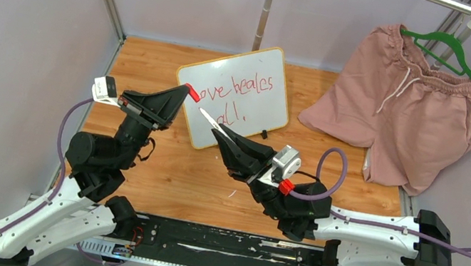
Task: Write a sentence on the whiteboard
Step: Close the whiteboard marker at the center of the board.
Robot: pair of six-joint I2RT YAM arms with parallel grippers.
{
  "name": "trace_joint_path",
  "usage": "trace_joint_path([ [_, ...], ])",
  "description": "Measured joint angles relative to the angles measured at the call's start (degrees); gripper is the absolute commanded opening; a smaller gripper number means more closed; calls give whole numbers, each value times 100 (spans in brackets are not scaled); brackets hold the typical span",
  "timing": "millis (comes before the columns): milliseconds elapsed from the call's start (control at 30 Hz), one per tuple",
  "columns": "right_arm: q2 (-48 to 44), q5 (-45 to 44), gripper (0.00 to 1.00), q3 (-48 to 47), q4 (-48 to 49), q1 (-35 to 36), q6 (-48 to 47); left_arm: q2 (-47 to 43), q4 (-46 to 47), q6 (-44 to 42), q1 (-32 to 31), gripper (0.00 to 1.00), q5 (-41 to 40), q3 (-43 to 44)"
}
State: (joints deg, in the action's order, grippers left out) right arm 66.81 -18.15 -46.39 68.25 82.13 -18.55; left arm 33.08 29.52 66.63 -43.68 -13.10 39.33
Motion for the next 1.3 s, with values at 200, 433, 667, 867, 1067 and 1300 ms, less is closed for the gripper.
trace_joint_path([
  [200,33,-37,0,0,68,0,-22,0,0,17,0,0,44,0],
  [433,33,-37,0,0,120,0,-39,0,0,74,0,0,96,0],
  [667,35,-37,0,0,120,0,-42,2,2,111,0,0,125,0],
  [867,98,-39,0,-2,118,0,-42,2,0,136,0,0,162,0],
  [1067,103,-44,0,-2,122,-4,-57,2,0,149,0,0,201,0],
  [1300,94,-44,0,-2,125,-7,-83,2,0,151,0,0,201,0],
])
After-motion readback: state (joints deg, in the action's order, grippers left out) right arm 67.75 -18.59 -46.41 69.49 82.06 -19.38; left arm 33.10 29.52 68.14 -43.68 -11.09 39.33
